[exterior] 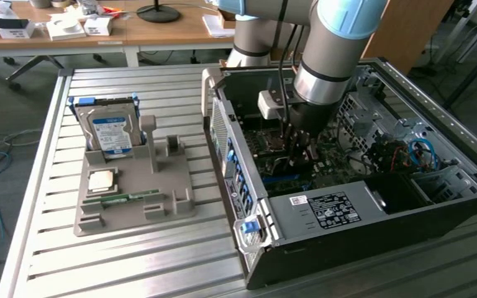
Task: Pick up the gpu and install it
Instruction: 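Insert the gpu into the slot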
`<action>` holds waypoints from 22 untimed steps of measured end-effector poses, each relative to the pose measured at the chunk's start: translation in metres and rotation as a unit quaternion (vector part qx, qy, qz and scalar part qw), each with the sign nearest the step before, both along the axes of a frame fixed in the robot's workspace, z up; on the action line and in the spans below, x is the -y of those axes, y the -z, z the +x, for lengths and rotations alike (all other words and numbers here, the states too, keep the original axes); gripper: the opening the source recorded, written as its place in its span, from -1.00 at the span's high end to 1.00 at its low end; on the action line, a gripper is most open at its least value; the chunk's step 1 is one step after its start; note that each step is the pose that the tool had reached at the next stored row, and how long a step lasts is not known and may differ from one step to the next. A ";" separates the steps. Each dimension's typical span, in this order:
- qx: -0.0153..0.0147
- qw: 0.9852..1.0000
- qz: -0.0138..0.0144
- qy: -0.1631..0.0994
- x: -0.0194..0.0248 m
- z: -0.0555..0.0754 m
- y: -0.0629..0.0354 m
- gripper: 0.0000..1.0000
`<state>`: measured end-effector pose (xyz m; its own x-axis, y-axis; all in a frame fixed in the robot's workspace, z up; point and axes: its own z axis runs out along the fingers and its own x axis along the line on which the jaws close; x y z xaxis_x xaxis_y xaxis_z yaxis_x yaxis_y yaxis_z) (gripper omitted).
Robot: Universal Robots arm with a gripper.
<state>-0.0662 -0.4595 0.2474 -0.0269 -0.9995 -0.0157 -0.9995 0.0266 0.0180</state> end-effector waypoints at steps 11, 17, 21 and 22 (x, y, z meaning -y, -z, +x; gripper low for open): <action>0.000 1.000 0.000 0.000 0.0000 -0.002 0.0001 0.47; 0.000 1.000 0.000 0.000 0.0000 -0.002 0.0001 0.47; 0.000 1.000 0.000 0.000 0.0000 -0.002 0.0001 0.47; 0.000 1.000 0.000 0.000 0.0000 -0.002 0.0001 0.47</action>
<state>-0.0679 -0.4594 0.2473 -0.0269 -0.9995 -0.0158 -0.9995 0.0266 0.0180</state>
